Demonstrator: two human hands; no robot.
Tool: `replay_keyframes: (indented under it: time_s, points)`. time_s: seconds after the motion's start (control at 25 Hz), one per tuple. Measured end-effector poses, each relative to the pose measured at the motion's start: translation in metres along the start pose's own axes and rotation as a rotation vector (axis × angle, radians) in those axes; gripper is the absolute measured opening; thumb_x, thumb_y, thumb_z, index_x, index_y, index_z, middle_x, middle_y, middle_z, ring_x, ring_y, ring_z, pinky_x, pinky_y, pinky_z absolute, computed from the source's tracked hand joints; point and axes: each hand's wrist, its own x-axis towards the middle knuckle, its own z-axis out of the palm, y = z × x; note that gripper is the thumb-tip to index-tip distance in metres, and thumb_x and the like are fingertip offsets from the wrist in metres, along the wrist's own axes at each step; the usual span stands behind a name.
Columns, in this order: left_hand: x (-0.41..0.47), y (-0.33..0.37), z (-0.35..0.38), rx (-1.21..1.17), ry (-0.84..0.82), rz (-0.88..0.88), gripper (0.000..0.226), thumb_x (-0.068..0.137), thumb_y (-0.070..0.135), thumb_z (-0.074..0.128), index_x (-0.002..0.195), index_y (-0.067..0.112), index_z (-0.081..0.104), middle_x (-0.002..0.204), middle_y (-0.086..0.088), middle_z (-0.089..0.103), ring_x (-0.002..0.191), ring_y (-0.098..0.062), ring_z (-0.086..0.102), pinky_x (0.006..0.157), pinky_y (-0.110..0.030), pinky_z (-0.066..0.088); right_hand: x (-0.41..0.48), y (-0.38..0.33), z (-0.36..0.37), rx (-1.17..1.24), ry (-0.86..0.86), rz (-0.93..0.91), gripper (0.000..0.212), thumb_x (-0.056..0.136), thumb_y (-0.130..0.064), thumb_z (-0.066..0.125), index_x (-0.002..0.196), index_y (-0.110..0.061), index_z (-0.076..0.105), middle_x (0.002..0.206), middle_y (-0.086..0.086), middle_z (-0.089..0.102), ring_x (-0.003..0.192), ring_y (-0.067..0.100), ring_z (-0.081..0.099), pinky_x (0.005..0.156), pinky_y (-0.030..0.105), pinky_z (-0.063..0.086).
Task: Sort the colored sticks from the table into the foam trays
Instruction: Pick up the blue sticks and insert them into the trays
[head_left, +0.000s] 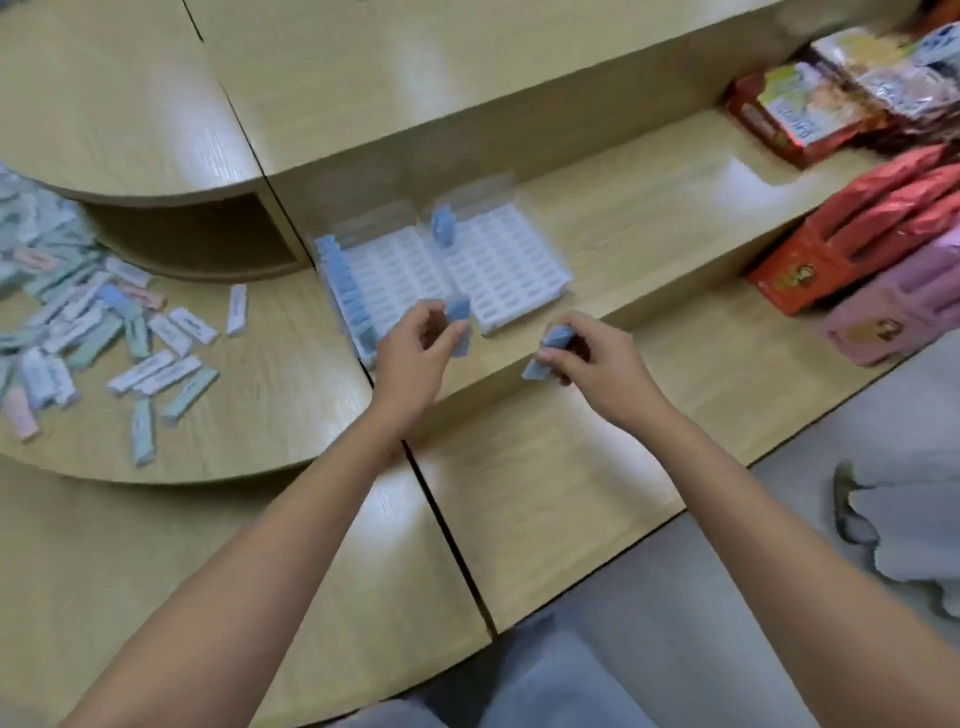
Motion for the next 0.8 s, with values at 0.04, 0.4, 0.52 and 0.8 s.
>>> replay_keyframes:
  time_s: [0.04, 0.4, 0.52, 0.8]
  points:
    - [0.009, 0.007, 0.006, -0.002, 0.077, -0.037, 0.01, 0.087, 0.024, 0.066, 0.09, 0.031, 0.059, 0.082, 0.014, 0.059, 0.079, -0.002, 0.054, 0.075, -0.017, 0.043, 0.014, 0.001, -0.011, -0.011, -0.039, -0.031, 0.008, 0.089, -0.012, 0.061, 0.083, -0.011, 0.056, 0.076, 0.009, 0.059, 0.065, 0.017, 0.055, 0.068, 0.041, 0.052]
    - [0.107, 0.031, 0.011, 0.199, 0.263, 0.018, 0.014, 0.08, 0.018, 0.072, 0.088, 0.024, 0.061, 0.081, 0.006, 0.066, 0.079, -0.015, 0.064, 0.077, -0.032, 0.054, 0.153, -0.009, -0.023, -0.097, -0.215, -0.268, 0.008, 0.092, -0.008, 0.056, 0.097, -0.004, 0.062, 0.09, 0.01, 0.064, 0.071, 0.022, 0.065, 0.071, 0.033, 0.056]
    - [0.128, 0.022, 0.01, 0.25, 0.215, 0.033, 0.016, 0.078, 0.019, 0.074, 0.086, 0.023, 0.06, 0.081, 0.006, 0.067, 0.077, -0.01, 0.065, 0.076, -0.03, 0.055, 0.174, -0.008, -0.009, -0.09, -0.194, -0.317, 0.009, 0.089, -0.007, 0.059, 0.098, -0.004, 0.06, 0.085, 0.006, 0.063, 0.071, 0.02, 0.064, 0.067, 0.029, 0.052]
    - [0.153, 0.009, 0.016, 0.589, 0.122, 0.054, 0.021, 0.083, 0.028, 0.069, 0.102, 0.021, 0.065, 0.091, 0.009, 0.07, 0.087, -0.009, 0.063, 0.077, -0.03, 0.048, 0.206, 0.006, 0.013, -0.013, -0.2, -0.332, 0.011, 0.087, -0.002, 0.06, 0.096, -0.009, 0.058, 0.079, 0.005, 0.063, 0.072, 0.019, 0.063, 0.07, 0.036, 0.054]
